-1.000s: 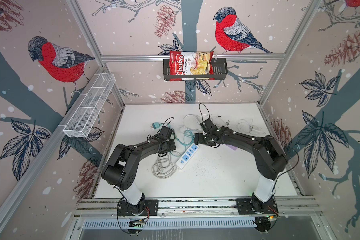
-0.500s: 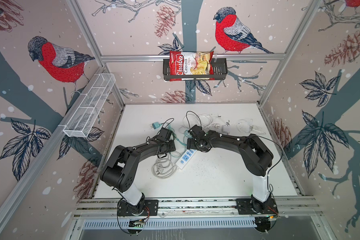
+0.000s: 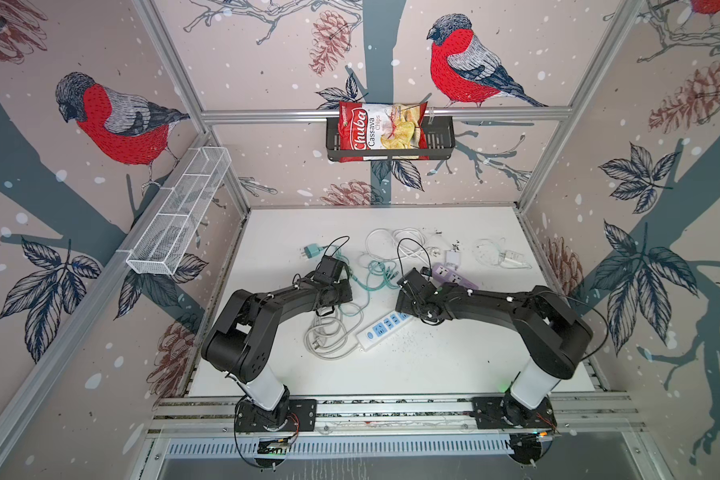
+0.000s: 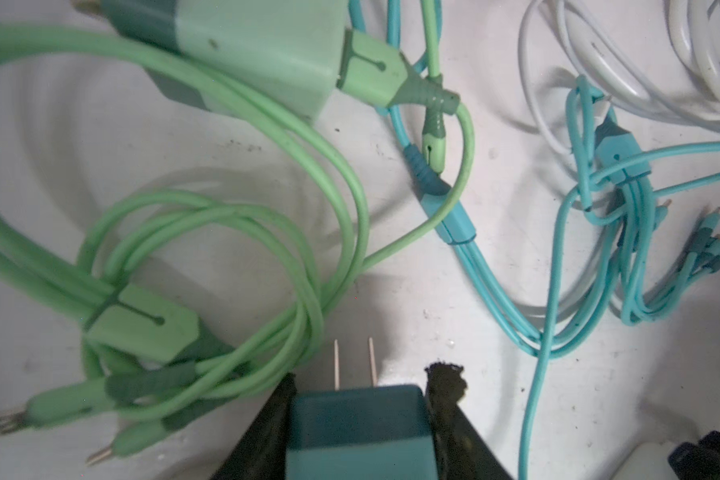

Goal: Insert the plug

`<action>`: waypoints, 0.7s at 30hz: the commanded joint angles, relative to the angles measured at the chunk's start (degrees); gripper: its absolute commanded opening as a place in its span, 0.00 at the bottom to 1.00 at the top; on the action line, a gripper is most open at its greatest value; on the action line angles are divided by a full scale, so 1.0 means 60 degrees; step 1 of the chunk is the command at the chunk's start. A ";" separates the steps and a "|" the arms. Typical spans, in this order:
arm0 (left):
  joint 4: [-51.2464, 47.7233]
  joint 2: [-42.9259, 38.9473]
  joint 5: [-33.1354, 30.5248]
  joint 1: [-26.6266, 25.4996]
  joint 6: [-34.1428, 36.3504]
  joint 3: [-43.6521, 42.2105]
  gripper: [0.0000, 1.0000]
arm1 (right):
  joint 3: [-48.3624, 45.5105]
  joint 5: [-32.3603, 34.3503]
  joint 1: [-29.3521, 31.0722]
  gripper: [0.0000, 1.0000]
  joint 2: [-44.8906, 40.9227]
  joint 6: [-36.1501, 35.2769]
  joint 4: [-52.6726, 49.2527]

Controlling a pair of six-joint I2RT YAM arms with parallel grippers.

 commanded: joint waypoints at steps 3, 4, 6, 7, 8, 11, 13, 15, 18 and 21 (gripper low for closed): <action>-0.0182 0.0088 0.0332 -0.0082 0.0077 -0.0048 0.46 | -0.0915 -0.0632 0.0030 0.86 -0.0518 0.0863 -0.1756; -0.0165 0.0113 0.0339 -0.0119 0.0071 -0.0047 0.46 | -0.1019 -0.0666 0.0055 0.86 -0.0648 0.0852 -0.1774; -0.0142 0.0131 0.0365 -0.0159 0.0057 -0.0031 0.46 | -0.1052 -0.0612 0.0159 0.87 -0.0958 0.0836 -0.1728; -0.0099 0.0153 0.0386 -0.0184 0.0061 -0.0044 0.45 | -0.0944 -0.0504 0.0231 0.87 -0.1126 0.0874 -0.1687; -0.0078 0.0154 0.0383 -0.0191 0.0039 -0.0050 0.45 | -0.0791 -0.0463 0.0249 0.89 -0.1234 0.0850 -0.1645; -0.0006 0.0132 0.0383 -0.0296 -0.0012 -0.0078 0.44 | -0.0076 -0.0464 0.0338 0.93 -0.1177 0.0625 -0.1620; 0.0084 0.0131 0.0433 -0.0387 -0.0039 -0.0078 0.43 | 0.0338 -0.0494 0.0551 0.94 -0.0906 0.0494 -0.1643; 0.0207 0.0207 0.0516 -0.0456 -0.0031 -0.0086 0.43 | 0.0568 -0.0452 0.0791 0.96 -0.0657 0.0466 -0.1686; 0.0347 0.0335 0.0599 -0.0590 -0.0023 -0.0057 0.40 | 0.0637 -0.0120 0.1098 0.98 -0.0455 0.0559 -0.1714; 0.0404 0.0345 0.0592 -0.0742 -0.0050 -0.0070 0.37 | 0.0562 -0.0032 0.1338 0.99 -0.0555 0.0772 -0.1702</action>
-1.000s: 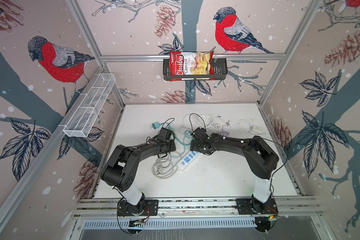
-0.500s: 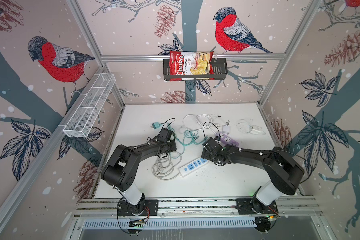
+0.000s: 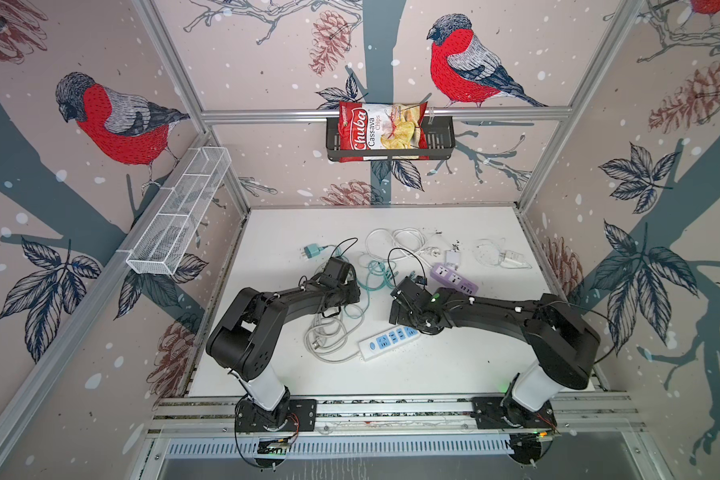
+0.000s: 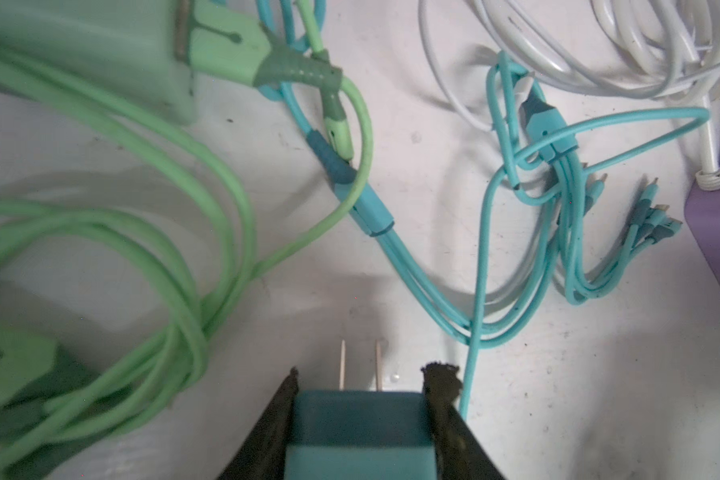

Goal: Insert the plug

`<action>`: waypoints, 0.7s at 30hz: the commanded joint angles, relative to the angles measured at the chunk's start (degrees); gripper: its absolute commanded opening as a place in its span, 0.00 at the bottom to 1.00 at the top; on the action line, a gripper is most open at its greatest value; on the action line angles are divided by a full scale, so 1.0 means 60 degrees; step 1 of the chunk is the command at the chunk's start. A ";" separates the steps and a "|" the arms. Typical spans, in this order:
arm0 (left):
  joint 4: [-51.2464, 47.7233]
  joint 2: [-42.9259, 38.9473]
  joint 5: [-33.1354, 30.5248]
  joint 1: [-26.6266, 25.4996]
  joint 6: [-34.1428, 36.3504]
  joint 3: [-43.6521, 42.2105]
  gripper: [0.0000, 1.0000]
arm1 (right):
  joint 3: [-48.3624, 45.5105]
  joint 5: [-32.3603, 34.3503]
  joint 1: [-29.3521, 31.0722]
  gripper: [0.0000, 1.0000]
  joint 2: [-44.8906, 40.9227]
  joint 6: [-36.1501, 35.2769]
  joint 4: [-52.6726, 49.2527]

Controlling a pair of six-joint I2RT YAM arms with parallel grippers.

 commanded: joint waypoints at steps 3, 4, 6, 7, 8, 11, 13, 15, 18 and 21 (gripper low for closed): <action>-0.0258 -0.0040 0.0369 -0.0209 -0.0139 -0.0056 0.34 | -0.0325 0.0495 0.0303 1.00 -0.0368 0.0433 -0.0201; -0.0196 -0.0112 0.0501 -0.0234 -0.0163 -0.0031 0.32 | -0.0459 0.0582 0.0286 1.00 -0.0497 0.0471 -0.0194; -0.0143 -0.0278 0.0711 -0.0316 -0.0164 0.0064 0.31 | -0.0631 0.0767 0.0199 1.00 -0.0755 0.0405 -0.0208; -0.0188 -0.0396 0.0772 -0.0383 -0.0106 0.0136 0.30 | -0.0653 0.0853 0.0123 1.00 -0.0910 0.0321 -0.0267; -0.0250 -0.0521 0.0801 -0.0512 -0.0013 0.0211 0.30 | -0.0649 0.0975 0.0021 0.99 -0.1089 0.0212 -0.0316; -0.0458 -0.0827 0.0754 -0.0710 0.0138 0.0375 0.29 | -0.0667 0.0981 -0.0351 1.00 -0.1659 -0.0314 -0.0195; -0.0697 -0.1063 0.0602 -0.0842 0.0126 0.0490 0.29 | -0.0724 0.0929 -0.0565 1.00 -0.2194 -0.0845 0.0033; -0.0821 -0.1304 0.0526 -0.0967 -0.0103 0.0560 0.29 | -0.0794 0.1055 -0.0627 0.99 -0.2696 -0.1281 0.0130; -0.0555 -0.1642 0.0425 -0.1405 -0.0810 0.0559 0.30 | -0.1094 0.1168 -0.0807 0.98 -0.3476 -0.1502 0.0177; 0.0230 -0.1757 0.0057 -0.2165 -0.2047 0.0357 0.31 | -0.1771 0.0899 -0.1226 0.98 -0.4335 -0.1561 0.0665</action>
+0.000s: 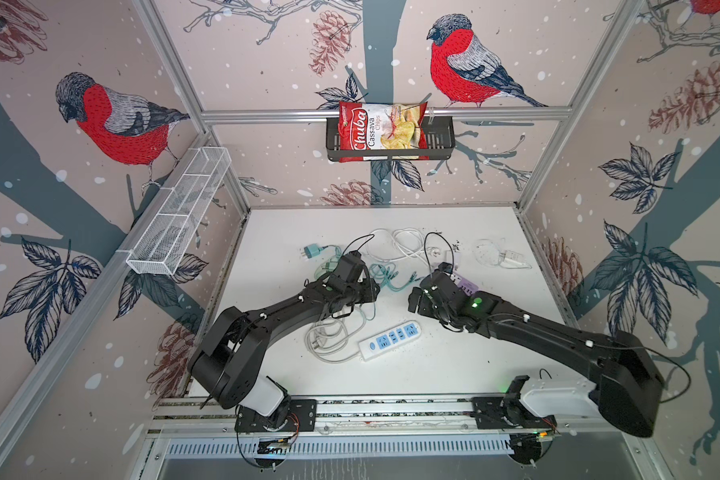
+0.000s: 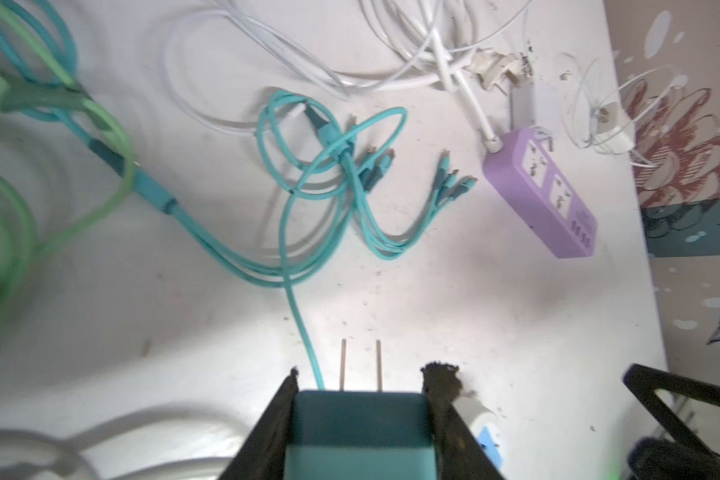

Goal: Insert the plug

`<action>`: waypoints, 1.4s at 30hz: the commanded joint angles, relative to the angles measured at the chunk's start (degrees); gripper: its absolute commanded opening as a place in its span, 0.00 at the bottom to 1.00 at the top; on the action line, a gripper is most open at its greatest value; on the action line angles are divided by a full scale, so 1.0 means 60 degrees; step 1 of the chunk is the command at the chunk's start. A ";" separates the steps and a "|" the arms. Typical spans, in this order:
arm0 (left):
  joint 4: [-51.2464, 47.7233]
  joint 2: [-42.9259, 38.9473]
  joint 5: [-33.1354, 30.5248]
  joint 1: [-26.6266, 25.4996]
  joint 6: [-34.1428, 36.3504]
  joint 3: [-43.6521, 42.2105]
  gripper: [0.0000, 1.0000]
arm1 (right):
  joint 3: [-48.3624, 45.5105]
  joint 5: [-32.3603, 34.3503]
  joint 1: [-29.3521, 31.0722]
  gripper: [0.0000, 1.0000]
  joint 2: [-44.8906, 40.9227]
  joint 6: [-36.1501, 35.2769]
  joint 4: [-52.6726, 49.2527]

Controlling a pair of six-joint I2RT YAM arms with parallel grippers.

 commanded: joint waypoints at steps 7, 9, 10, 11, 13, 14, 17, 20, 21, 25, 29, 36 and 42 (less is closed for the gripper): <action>0.4986 0.0831 -0.1672 -0.1864 -0.5195 -0.1893 0.26 | -0.1741 -0.1046 -0.1857 0.98 -0.1643 -0.0624 0.1526; 0.5420 0.1237 -0.2088 -0.2081 -0.5738 -0.1864 0.24 | -0.1713 -0.1307 -0.2186 0.98 -0.1582 -0.0931 0.1519; 0.5350 0.1375 -0.2390 -0.2188 -0.5872 -0.1672 0.24 | -0.1686 -0.1471 -0.2350 0.98 -0.1508 -0.1073 0.1487; 0.5140 0.1480 -0.2705 -0.2303 -0.5930 -0.1431 0.24 | -0.1627 -0.1624 -0.2479 0.98 -0.1428 -0.1185 0.1404; 0.4660 0.1703 -0.3295 -0.2537 -0.6011 -0.0843 0.26 | -0.1481 -0.1896 -0.2710 0.98 -0.1218 -0.1411 0.1229; 0.4640 0.1830 -0.3419 -0.2593 -0.6063 -0.0638 0.26 | -0.1479 -0.1954 -0.2748 0.98 -0.1126 -0.1480 0.1241; 0.4730 0.2194 -0.3607 -0.2672 -0.6572 -0.0347 0.31 | -0.1605 -0.2099 -0.2789 0.98 -0.1016 -0.1574 0.1537; 0.5012 0.2703 -0.3622 -0.2691 -0.7236 -0.0211 0.38 | -0.1731 -0.2187 -0.2826 0.98 -0.0948 -0.1592 0.1788; 0.5288 0.2919 -0.3550 -0.2691 -0.7495 -0.0233 0.39 | -0.1742 -0.2169 -0.2825 0.98 -0.0950 -0.1594 0.1801; 0.6445 0.3782 -0.3145 -0.2718 -0.8193 -0.0296 0.44 | -0.1785 -0.2061 -0.2914 0.98 -0.1061 -0.1607 0.1798; 0.6420 0.4244 -0.3100 -0.2815 -0.8300 0.0005 0.55 | -0.1842 -0.2091 -0.3007 0.99 -0.1129 -0.1663 0.1721; 0.6541 0.4002 -0.3319 -0.2837 -0.7844 -0.0067 0.71 | -0.1946 -0.1992 -0.3193 0.99 -0.1572 -0.1618 0.1500; 0.6103 0.3222 -0.3731 -0.2837 -0.7068 -0.0301 0.71 | -0.2196 -0.2326 -0.3238 0.98 -0.1902 -0.1713 0.1505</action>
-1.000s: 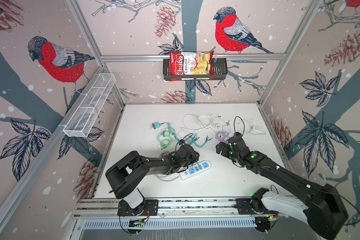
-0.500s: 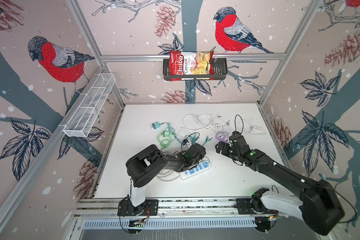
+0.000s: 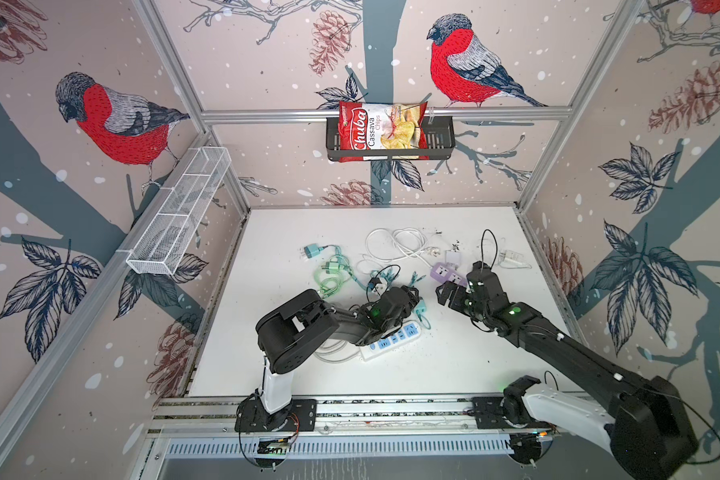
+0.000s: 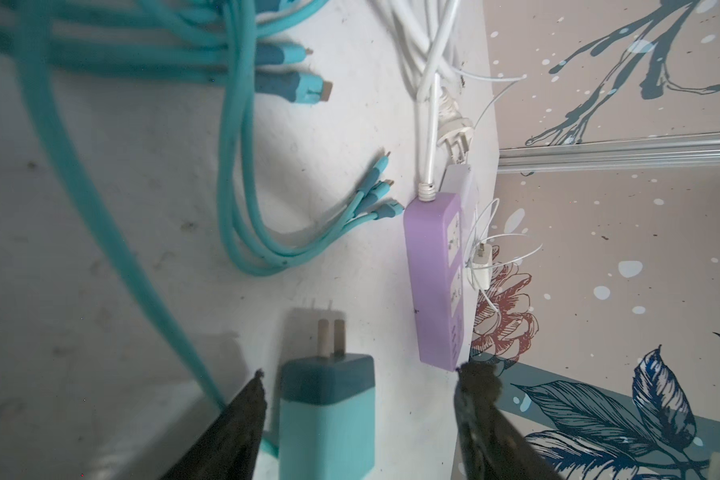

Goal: Insert the plug

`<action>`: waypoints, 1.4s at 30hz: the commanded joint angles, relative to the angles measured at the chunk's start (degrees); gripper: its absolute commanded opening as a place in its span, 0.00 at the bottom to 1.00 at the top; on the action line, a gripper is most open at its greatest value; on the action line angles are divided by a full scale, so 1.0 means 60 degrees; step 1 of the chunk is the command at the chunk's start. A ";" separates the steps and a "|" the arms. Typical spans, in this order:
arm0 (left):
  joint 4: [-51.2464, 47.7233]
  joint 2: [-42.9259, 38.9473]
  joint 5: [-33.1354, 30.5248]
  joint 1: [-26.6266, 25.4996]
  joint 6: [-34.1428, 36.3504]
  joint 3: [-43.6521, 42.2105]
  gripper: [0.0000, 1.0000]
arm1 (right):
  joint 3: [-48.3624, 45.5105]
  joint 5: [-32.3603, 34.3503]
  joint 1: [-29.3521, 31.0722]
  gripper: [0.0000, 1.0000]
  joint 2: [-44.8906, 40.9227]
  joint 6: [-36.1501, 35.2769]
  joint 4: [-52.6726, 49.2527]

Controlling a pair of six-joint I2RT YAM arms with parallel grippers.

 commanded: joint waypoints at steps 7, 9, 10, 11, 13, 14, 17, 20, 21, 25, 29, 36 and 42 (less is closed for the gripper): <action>-0.2279 -0.1603 -0.0810 0.0030 0.2952 0.0221 0.71 | -0.0311 -0.0400 0.0566 0.82 0.0679 -0.0838 0.0639; -0.3062 -0.2143 -0.1190 0.0067 0.3428 0.0155 0.71 | -0.0177 0.0177 0.1195 0.81 0.0854 -0.1100 0.0720; -0.3163 -0.2459 -0.1401 0.0064 0.3885 0.0007 0.71 | -0.0110 0.0449 0.1539 0.81 0.0972 -0.1238 0.0831; -0.3294 -0.2733 -0.1619 0.0074 0.4290 -0.0122 0.71 | -0.0091 0.0701 0.1846 0.81 0.1064 -0.1360 0.0952; -0.3494 -0.3419 -0.2011 0.0132 0.5169 -0.0468 0.71 | -0.0080 0.1508 0.2420 0.80 0.1302 -0.1377 0.1239; -0.3670 -0.3734 -0.2133 0.0170 0.5486 -0.0558 0.72 | -0.0044 0.1690 0.2520 0.80 0.1426 -0.1332 0.1281; -0.4423 -0.4507 -0.2576 0.0255 0.6376 -0.0645 0.74 | -0.0047 0.2355 0.2753 0.77 0.1831 -0.1176 0.1449; -0.5121 -0.4917 -0.3003 0.0377 0.6508 -0.0722 0.75 | -0.0038 0.2270 0.2827 0.75 0.2470 -0.1362 0.1821; -0.5180 -0.5020 -0.3033 0.0437 0.6518 -0.0834 0.75 | 0.0011 0.2246 0.2871 0.75 0.2641 -0.1440 0.1889; -0.4960 -0.5181 -0.2796 0.0657 0.6533 -0.1282 0.75 | 0.0224 0.2130 0.3100 0.75 0.3086 -0.1804 0.2093; -0.5067 -0.5066 -0.2744 0.0758 0.6511 -0.1308 0.75 | 0.0246 0.2130 0.3135 0.75 0.3388 -0.2050 0.2307; -0.5266 -0.4877 -0.2552 0.0836 0.6671 -0.1204 0.75 | 0.0392 0.2122 0.3118 0.72 0.4012 -0.2195 0.2468; -0.5313 -0.4676 -0.2367 0.0940 0.6727 -0.1128 0.75 | 0.0520 0.2132 0.3043 0.65 0.4274 -0.2282 0.2579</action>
